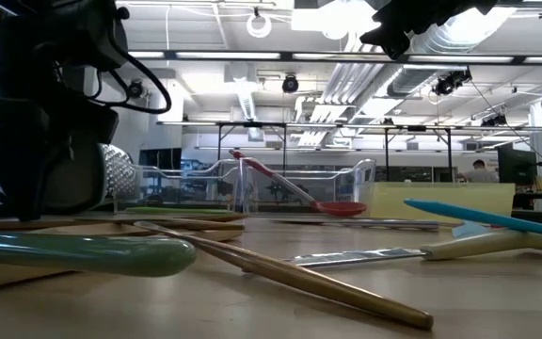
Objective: Pick & Place Kitchen Items
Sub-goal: Put the top brown serving spork into the right transparent bin
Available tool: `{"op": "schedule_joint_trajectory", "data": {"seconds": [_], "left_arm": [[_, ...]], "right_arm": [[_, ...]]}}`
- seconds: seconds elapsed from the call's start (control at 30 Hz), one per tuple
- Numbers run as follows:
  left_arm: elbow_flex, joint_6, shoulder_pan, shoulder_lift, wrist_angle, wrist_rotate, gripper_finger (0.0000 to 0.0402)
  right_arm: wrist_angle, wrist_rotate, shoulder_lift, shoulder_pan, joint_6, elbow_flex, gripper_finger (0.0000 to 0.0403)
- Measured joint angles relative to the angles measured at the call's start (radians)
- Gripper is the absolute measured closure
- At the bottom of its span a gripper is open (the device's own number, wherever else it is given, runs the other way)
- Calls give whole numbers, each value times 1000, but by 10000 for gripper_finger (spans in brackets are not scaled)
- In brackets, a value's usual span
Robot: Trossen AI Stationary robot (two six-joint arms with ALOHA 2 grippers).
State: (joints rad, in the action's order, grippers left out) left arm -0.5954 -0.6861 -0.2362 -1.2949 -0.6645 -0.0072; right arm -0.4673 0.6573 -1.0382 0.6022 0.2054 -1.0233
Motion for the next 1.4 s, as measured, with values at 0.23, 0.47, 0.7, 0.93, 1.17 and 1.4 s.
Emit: {"op": "schedule_joint_trajectory", "data": {"seconds": [0.23, 0.47, 0.7, 0.93, 1.17, 1.4], "left_arm": [[31, 0, 0, 1, 40, -19, 313], [32, 0, 0, -1, 80, 2, 313], [33, 1, 0, -2, 97, 16, 313], [34, 0, 0, -2, 101, 22, 313], [35, -30, 0, -3, 108, 24, 303], [34, -33, 0, -3, 113, 31, 263]], "right_arm": [[0, 0, 0, 0, 0, 0, 174], [0, -3, 0, 0, 0, 0, 174], [0, -4, 0, 0, 0, 0, 174], [0, -4, 0, 0, 1, 0, 174], [0, -4, 0, 0, 1, 0, 174], [0, -5, 0, 0, 9, 0, 174]]}}
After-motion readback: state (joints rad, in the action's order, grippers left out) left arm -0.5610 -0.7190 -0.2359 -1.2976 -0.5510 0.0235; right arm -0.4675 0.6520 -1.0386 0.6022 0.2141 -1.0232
